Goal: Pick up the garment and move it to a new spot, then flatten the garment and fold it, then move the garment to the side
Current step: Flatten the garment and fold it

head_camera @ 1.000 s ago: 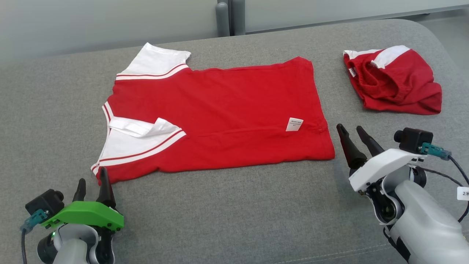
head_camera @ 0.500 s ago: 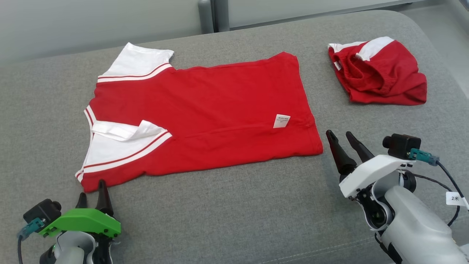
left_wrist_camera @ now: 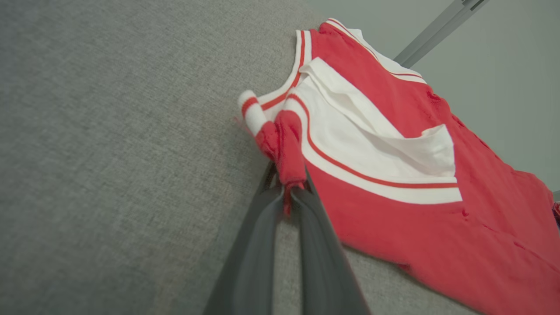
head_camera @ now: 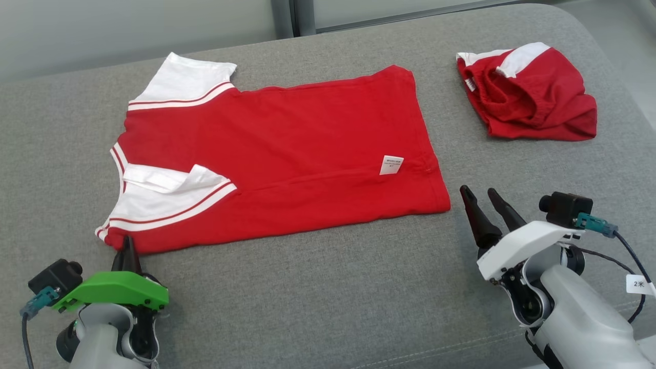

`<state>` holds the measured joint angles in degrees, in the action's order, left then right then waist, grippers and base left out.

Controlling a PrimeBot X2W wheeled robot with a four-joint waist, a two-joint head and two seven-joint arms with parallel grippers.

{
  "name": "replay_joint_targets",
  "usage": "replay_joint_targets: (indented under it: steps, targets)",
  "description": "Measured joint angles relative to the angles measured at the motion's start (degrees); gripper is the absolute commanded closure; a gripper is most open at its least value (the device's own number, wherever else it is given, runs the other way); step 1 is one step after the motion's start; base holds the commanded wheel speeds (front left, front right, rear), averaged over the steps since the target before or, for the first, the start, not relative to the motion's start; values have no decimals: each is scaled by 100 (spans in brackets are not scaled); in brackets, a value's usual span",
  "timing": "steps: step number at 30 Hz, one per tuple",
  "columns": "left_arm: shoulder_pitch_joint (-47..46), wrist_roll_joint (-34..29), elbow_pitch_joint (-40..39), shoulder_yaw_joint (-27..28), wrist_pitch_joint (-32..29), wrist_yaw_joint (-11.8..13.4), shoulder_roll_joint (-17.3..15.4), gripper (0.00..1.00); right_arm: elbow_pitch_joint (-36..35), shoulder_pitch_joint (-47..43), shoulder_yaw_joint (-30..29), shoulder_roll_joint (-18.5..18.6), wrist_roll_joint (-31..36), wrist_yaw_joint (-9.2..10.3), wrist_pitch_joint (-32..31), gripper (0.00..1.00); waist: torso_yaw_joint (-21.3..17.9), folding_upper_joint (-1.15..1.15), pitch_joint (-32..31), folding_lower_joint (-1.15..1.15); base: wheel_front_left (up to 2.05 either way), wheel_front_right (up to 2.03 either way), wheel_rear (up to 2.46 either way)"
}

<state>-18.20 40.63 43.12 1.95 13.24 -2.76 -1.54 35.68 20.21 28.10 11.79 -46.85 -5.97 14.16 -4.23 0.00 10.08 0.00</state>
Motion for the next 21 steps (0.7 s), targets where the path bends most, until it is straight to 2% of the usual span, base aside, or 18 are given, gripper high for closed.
replay_joint_targets:
  steps: [21]
  targets:
    - [-174, -7, -588, -621, 100, -226, 18, 100, 657, -72, 71, -299, -22, -22, -8, 0, 478, 0, 42, 0, 0, 0, 0]
